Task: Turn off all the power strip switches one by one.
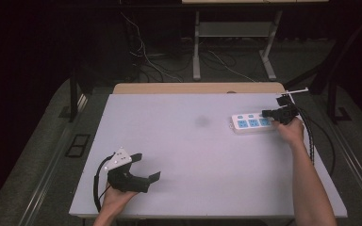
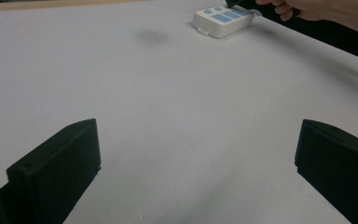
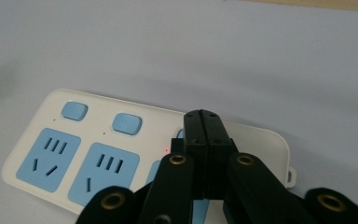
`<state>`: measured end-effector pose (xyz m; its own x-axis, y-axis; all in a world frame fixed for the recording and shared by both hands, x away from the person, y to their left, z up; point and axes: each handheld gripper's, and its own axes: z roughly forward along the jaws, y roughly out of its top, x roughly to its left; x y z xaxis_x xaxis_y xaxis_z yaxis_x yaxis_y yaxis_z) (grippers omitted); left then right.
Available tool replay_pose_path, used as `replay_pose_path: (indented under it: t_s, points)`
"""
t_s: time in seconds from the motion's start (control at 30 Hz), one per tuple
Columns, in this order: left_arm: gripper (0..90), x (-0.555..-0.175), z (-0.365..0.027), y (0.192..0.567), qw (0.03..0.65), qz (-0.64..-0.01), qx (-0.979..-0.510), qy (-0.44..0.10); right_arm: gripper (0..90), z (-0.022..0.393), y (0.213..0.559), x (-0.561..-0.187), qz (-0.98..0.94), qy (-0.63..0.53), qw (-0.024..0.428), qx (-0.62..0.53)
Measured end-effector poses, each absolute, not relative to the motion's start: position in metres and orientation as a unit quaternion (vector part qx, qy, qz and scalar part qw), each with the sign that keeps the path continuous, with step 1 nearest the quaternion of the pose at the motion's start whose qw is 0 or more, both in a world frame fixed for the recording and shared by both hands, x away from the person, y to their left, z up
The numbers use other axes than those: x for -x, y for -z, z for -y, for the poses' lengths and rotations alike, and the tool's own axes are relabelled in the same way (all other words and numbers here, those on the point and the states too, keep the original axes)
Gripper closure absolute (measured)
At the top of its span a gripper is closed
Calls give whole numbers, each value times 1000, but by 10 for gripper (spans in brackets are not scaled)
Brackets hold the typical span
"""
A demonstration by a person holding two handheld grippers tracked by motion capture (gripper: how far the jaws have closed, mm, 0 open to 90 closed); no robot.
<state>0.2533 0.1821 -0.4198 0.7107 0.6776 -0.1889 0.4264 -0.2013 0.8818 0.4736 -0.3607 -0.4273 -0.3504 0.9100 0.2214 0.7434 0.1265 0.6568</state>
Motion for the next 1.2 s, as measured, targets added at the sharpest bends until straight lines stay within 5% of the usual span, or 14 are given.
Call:
replay_pose_path:
  t_s: [1.2]
  points:
    - [0,-254,-182,419,524,-360,-762,-121,898,350,403,-454,-735,-390,129,-539]
